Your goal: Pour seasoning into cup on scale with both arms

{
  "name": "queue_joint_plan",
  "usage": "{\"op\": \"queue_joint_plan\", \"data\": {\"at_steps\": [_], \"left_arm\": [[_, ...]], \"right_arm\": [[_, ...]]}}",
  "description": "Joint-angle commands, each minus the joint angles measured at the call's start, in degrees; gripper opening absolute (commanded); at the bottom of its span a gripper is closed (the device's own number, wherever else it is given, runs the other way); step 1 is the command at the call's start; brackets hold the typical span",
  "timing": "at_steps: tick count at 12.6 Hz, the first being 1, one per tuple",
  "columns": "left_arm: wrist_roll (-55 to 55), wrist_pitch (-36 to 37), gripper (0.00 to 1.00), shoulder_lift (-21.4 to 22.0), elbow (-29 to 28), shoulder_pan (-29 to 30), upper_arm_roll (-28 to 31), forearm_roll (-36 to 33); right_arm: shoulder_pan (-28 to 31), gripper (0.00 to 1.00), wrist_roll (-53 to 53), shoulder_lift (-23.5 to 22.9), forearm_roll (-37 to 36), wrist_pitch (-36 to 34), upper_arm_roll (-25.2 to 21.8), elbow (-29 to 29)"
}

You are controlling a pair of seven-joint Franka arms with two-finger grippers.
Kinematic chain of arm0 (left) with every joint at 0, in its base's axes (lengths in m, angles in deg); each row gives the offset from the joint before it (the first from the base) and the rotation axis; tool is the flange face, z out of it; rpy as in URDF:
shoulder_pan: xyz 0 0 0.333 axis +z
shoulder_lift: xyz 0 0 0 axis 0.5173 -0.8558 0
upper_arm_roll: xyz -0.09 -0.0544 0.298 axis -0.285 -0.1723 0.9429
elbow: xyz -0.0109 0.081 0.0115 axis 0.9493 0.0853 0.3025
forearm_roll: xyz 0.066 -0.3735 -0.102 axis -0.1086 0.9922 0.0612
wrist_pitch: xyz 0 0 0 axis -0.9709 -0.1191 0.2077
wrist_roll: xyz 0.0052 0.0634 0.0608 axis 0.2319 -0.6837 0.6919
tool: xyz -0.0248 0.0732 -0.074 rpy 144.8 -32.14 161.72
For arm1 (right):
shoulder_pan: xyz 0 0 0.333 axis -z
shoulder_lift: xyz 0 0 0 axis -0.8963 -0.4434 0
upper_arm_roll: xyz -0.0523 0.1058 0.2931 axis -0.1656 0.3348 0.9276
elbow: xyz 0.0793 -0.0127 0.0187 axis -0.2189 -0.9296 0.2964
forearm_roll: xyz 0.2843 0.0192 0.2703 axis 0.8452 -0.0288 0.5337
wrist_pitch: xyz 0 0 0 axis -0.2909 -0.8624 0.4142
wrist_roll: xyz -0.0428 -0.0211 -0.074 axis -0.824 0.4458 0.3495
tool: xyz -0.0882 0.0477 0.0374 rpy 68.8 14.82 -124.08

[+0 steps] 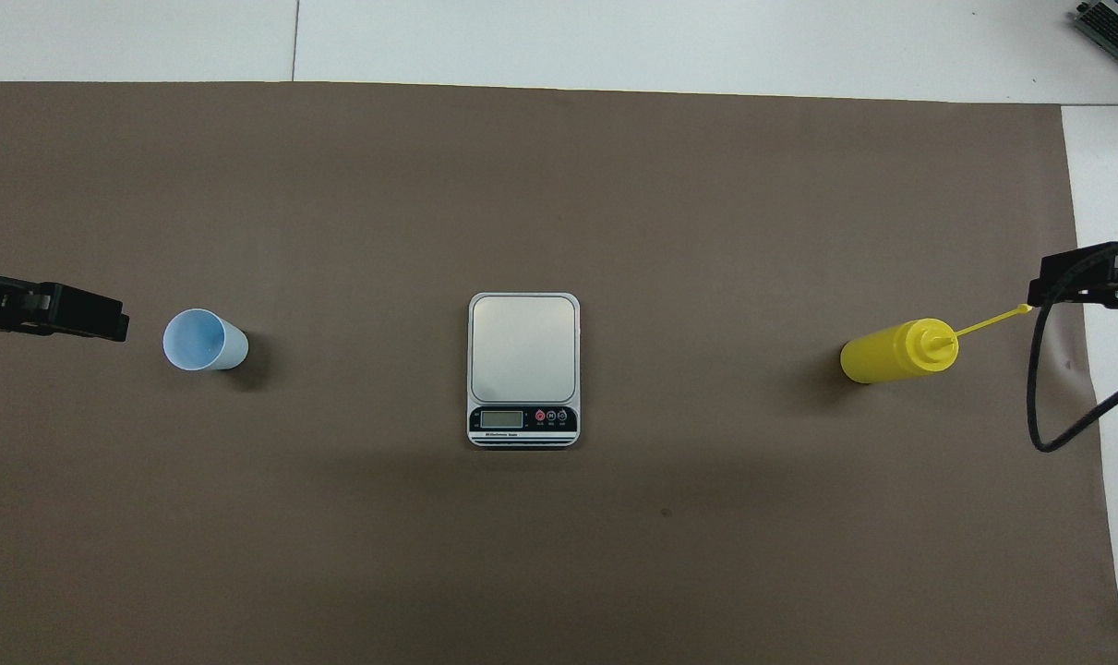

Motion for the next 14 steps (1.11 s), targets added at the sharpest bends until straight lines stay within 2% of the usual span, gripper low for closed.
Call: {"op": "queue_joint_plan", "data": {"at_steps": [1,14], "left_arm": [[-3.09,-0.71,1.0,0.9,-1.27,0.08,0.41,-0.42],[-3.81,-2.29,1.0,0.99,-2.06,0.17,0.41,-0.42]], "right_arm": [[0.11,1.0,1.07,-2.64,-1.21,-3.52,0.38,4.36],[1.43,1.0,0.54,-0.88,-0.07,-4.24,0.2,2.61]]}}
